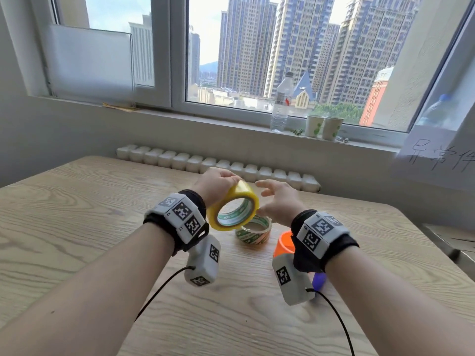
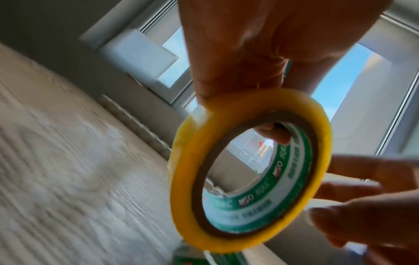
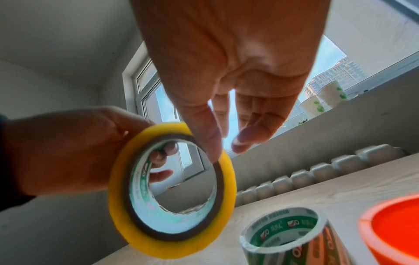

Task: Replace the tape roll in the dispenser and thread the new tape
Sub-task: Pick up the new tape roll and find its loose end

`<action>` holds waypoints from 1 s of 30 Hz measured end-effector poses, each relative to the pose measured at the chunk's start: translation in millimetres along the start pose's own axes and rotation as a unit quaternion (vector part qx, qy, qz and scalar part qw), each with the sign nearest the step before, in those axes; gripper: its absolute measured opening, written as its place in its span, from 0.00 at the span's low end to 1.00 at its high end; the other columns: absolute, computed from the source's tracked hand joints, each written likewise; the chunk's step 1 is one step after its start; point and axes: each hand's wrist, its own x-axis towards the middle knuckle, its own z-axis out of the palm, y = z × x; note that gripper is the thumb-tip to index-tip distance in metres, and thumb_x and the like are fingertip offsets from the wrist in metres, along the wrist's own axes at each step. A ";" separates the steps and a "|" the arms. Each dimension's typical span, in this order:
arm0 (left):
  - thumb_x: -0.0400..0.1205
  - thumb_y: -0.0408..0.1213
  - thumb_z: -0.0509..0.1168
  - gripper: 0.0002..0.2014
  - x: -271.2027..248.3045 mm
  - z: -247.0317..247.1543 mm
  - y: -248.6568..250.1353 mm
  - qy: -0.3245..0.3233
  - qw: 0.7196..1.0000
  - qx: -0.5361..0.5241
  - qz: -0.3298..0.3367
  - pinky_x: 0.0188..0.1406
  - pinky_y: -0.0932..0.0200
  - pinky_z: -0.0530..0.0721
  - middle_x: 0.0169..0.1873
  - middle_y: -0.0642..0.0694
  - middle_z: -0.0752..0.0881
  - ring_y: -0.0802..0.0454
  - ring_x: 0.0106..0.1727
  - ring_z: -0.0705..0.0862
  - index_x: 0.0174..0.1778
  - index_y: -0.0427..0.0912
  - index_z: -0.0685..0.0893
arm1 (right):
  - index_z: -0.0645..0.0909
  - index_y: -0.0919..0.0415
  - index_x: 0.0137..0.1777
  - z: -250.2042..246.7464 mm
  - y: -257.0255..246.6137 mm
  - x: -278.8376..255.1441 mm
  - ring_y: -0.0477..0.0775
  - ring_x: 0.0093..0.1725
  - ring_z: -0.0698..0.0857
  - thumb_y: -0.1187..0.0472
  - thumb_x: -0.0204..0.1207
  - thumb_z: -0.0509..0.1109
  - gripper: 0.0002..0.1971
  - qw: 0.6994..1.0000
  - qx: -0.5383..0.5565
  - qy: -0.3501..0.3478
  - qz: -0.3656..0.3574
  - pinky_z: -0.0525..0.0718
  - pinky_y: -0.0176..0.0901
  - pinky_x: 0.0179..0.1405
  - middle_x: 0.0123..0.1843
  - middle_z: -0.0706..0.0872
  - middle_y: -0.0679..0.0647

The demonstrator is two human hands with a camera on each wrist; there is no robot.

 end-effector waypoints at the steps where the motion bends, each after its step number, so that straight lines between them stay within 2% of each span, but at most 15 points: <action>1: 0.82 0.37 0.61 0.11 0.4 3.3 4.8 -0.012 1.000 -0.029 0.000 0.41 0.58 0.75 0.43 0.42 0.83 0.50 0.42 0.78 0.52 0.39 0.87 | 0.73 0.48 0.74 -3.1 1.5 -1.5 0.52 0.64 0.81 0.66 0.64 0.76 0.36 1.000 -0.002 -0.004 -0.011 0.84 0.49 0.60 0.66 0.81 0.54; 3: 0.80 0.37 0.64 0.08 0.2 10.2 12.1 -0.037 0.998 -0.058 0.002 0.40 0.58 0.77 0.42 0.41 0.83 0.49 0.41 0.80 0.50 0.40 0.87 | 0.73 0.46 0.73 -8.4 5.0 -6.1 0.51 0.65 0.80 0.62 0.63 0.78 0.36 0.999 -0.011 -0.013 -0.032 0.79 0.43 0.60 0.65 0.82 0.51; 4: 0.80 0.38 0.65 0.07 0.0 13.4 14.5 -0.048 0.997 -0.063 0.002 0.41 0.58 0.78 0.42 0.41 0.84 0.48 0.43 0.80 0.48 0.41 0.86 | 0.75 0.46 0.70 -10.7 7.4 -8.3 0.50 0.65 0.80 0.59 0.64 0.78 0.33 0.999 -0.023 -0.007 -0.040 0.77 0.42 0.61 0.63 0.83 0.49; 7: 0.78 0.39 0.68 0.06 -0.3 22.7 18.9 -0.074 0.996 -0.057 0.010 0.39 0.61 0.78 0.40 0.46 0.84 0.51 0.42 0.81 0.48 0.43 0.85 | 0.80 0.49 0.61 -19.4 14.3 -16.0 0.52 0.60 0.83 0.55 0.65 0.76 0.22 0.998 -0.051 0.021 -0.035 0.81 0.51 0.61 0.57 0.85 0.48; 11: 0.79 0.40 0.67 0.11 -1.1 33.4 22.1 -0.095 0.993 -0.069 0.023 0.36 0.65 0.77 0.37 0.49 0.83 0.54 0.40 0.80 0.53 0.39 0.85 | 0.79 0.51 0.61 -28.4 22.6 -22.3 0.55 0.58 0.84 0.57 0.66 0.74 0.21 0.997 -0.063 0.035 -0.007 0.82 0.52 0.60 0.58 0.85 0.50; 14: 0.80 0.41 0.65 0.14 -1.4 38.4 24.5 -0.098 0.992 -0.069 0.030 0.30 0.72 0.77 0.36 0.50 0.82 0.58 0.36 0.79 0.56 0.36 0.84 | 0.79 0.52 0.59 -32.1 29.8 -23.1 0.59 0.53 0.87 0.58 0.63 0.73 0.21 0.999 -0.015 0.033 0.019 0.85 0.58 0.56 0.56 0.86 0.52; 17: 0.80 0.43 0.64 0.15 -0.8 41.9 25.8 -0.104 0.991 -0.076 0.028 0.26 0.76 0.78 0.35 0.50 0.82 0.58 0.35 0.79 0.55 0.37 0.84 | 0.78 0.51 0.56 -35.4 38.3 -20.2 0.58 0.52 0.88 0.59 0.63 0.71 0.19 0.999 0.023 0.032 0.036 0.87 0.58 0.55 0.53 0.85 0.53; 21: 0.82 0.45 0.61 0.19 0.0 45.1 26.1 -0.120 0.986 -0.116 0.025 0.41 0.62 0.81 0.37 0.45 0.84 0.52 0.38 0.82 0.57 0.32 0.83 | 0.77 0.54 0.54 -40.2 45.0 -19.2 0.56 0.45 0.90 0.64 0.69 0.70 0.13 0.995 0.074 0.041 0.050 0.89 0.55 0.52 0.46 0.86 0.53; 25: 0.84 0.44 0.56 0.15 -2.5 46.5 27.5 -0.129 0.982 -0.131 0.036 0.37 0.69 0.82 0.34 0.44 0.85 0.53 0.36 0.82 0.48 0.37 0.83 | 0.77 0.57 0.53 -43.2 49.1 -20.2 0.56 0.47 0.90 0.66 0.71 0.68 0.11 0.990 0.123 0.046 0.059 0.90 0.50 0.49 0.52 0.87 0.60; 26: 0.84 0.45 0.55 0.16 -3.1 46.4 27.6 -0.131 0.982 -0.130 0.037 0.38 0.67 0.82 0.33 0.44 0.85 0.53 0.36 0.82 0.47 0.37 0.83 | 0.77 0.57 0.52 -43.9 49.6 -21.0 0.57 0.48 0.90 0.67 0.71 0.68 0.10 0.989 0.128 0.045 0.062 0.90 0.50 0.49 0.52 0.87 0.61; 28: 0.84 0.45 0.55 0.17 -3.5 46.7 27.6 -0.132 0.982 -0.128 0.036 0.41 0.64 0.81 0.32 0.45 0.84 0.53 0.35 0.82 0.49 0.35 0.83 | 0.77 0.57 0.51 -44.5 50.1 -22.2 0.57 0.49 0.90 0.67 0.72 0.68 0.09 0.988 0.134 0.040 0.070 0.90 0.51 0.50 0.52 0.88 0.61; 30: 0.84 0.46 0.55 0.19 -3.3 48.3 29.7 -0.130 0.983 -0.128 0.037 0.37 0.66 0.81 0.33 0.45 0.83 0.54 0.34 0.81 0.53 0.33 0.83 | 0.77 0.56 0.51 -44.1 49.2 -21.9 0.58 0.50 0.90 0.66 0.72 0.69 0.10 0.989 0.127 0.033 0.074 0.90 0.53 0.51 0.53 0.88 0.60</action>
